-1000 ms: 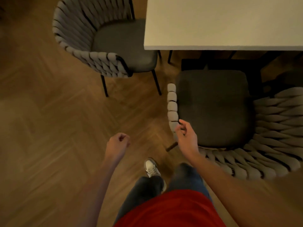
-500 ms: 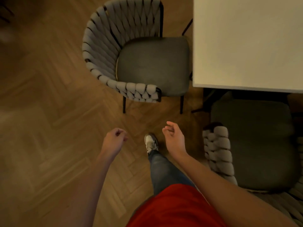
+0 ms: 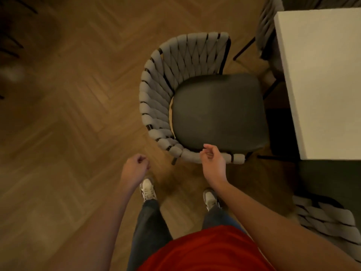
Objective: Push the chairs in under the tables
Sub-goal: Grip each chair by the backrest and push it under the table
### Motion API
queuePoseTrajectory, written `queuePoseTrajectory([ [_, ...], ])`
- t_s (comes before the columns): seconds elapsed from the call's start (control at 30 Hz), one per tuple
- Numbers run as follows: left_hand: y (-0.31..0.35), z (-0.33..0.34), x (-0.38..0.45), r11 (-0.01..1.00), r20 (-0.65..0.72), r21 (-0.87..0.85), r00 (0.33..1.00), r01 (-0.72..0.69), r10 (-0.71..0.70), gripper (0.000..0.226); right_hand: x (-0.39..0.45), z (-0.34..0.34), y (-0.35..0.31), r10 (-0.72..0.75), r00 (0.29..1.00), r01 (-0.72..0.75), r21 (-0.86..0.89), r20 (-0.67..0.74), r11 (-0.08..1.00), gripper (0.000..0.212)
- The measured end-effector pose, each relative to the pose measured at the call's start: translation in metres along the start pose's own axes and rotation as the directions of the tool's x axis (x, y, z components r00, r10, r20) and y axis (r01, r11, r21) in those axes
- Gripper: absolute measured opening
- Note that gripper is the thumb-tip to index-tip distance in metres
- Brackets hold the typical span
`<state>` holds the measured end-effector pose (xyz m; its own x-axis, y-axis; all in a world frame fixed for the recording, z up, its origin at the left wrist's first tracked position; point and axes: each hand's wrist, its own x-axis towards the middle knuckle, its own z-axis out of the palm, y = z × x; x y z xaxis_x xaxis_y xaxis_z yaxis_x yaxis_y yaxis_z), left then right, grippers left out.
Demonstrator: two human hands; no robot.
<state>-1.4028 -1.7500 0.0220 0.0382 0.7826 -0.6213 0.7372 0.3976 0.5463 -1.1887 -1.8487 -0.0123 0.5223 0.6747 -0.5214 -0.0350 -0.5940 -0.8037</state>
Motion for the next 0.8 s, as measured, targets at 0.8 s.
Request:
queuePoseTrajectory([
  [0.8, 0.158, -0.158, 0.332, 0.663, 0.610, 0.389, 0.718, -0.640, 0.335, 0.012, 0.160, 0.287, -0.136, 0.254, 0.837, -0.201, 0.159, -0.485, 0.967, 0.029],
])
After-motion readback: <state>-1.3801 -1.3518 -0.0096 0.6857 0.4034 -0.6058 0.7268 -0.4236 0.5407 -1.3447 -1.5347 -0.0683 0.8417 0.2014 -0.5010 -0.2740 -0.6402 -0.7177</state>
